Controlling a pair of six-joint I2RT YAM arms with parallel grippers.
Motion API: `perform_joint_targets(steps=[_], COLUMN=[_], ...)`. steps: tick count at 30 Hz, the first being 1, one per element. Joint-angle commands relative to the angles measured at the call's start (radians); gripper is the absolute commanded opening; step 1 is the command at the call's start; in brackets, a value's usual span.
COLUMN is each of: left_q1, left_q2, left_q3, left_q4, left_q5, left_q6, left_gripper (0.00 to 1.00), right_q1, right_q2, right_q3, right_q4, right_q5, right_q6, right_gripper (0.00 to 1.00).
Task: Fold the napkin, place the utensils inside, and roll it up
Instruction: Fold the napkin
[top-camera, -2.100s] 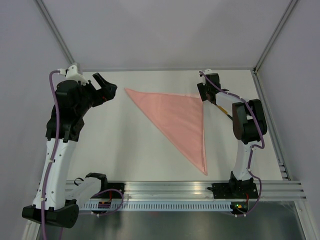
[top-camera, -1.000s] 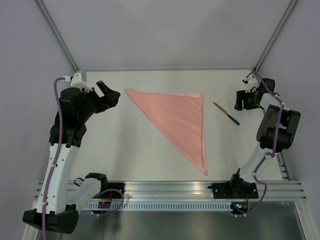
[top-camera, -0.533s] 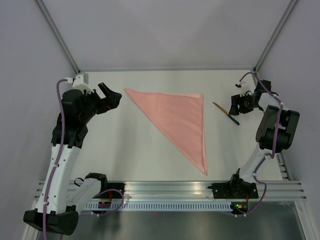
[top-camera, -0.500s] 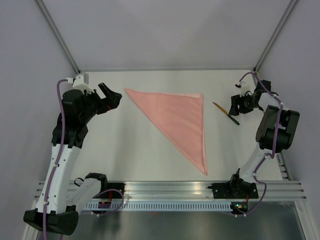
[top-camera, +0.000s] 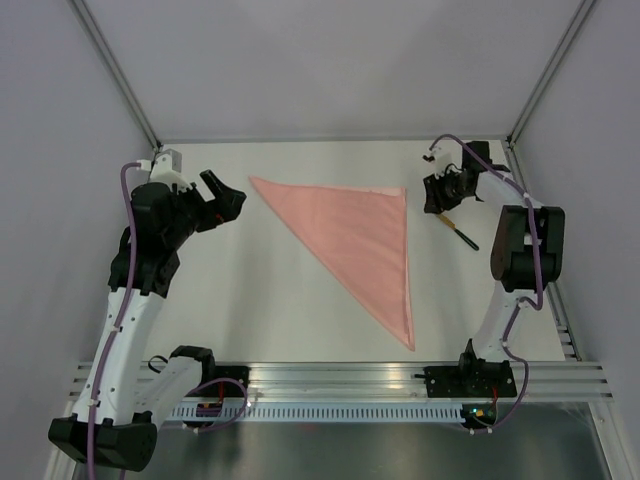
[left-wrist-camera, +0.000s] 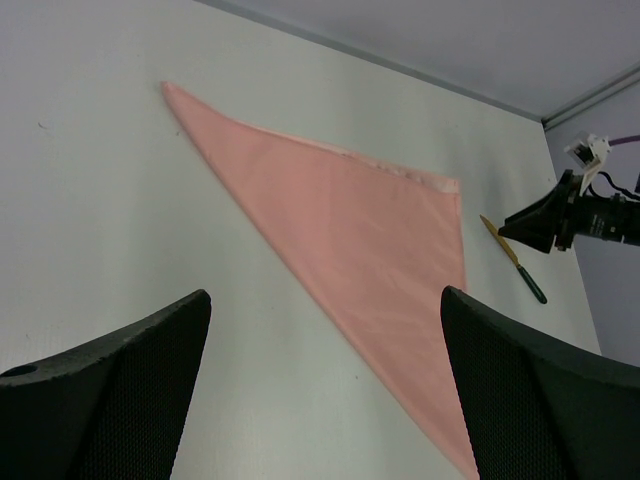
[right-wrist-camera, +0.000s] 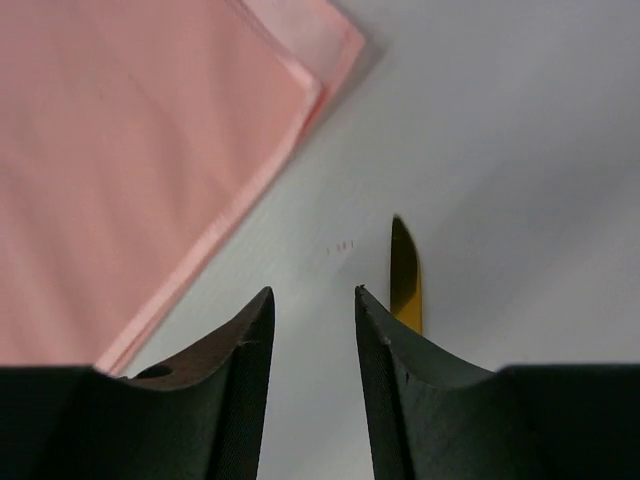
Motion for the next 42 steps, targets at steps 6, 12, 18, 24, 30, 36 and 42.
perform_joint_targets(steps=[6,12,18,24,30,36,42], left_q1=[0.002,0.004,0.004,0.002,0.004,0.004,0.004], left_q2=[-0.013,0.001,0.011,0.018,0.022,0.022,0.024], left_q3=[0.000,0.005,0.003,0.006,0.008,0.006,0.008], left_q4=[0.036,0.036,0.037,0.039,0.040,0.042,0.040], left_q5=[-0.008,-0.016,-0.020,-0.020,-0.020,-0.019,-0.019], left_q6=[-0.058,-0.063,-0.063,-0.059,-0.053,-0.053,-0.052], left_gripper=[1.00,0.99,1.00,1.00,1.00,1.00,1.00], right_q1=[0.081,0.150,0.169,0.173,0.173,0.175,0.175], right_q2=[0.230,0.299,0.307,0.315,0.289,0.269,0.229], right_q3=[0.308,0.366,0.368,0.377,0.359,0.342,0.296], right_q4=[0.052,0.061,0.077,0.081,0.084,0.127,0.179], right_q5=[0.058,0.084,0.098,0.114,0.100,0.101,0.101], right_q6=[0.131,0.137,0.144,0.158,0.164,0.201,0.243], right_gripper=[0.43,0.40,0.40,0.40,0.40,0.38,0.36])
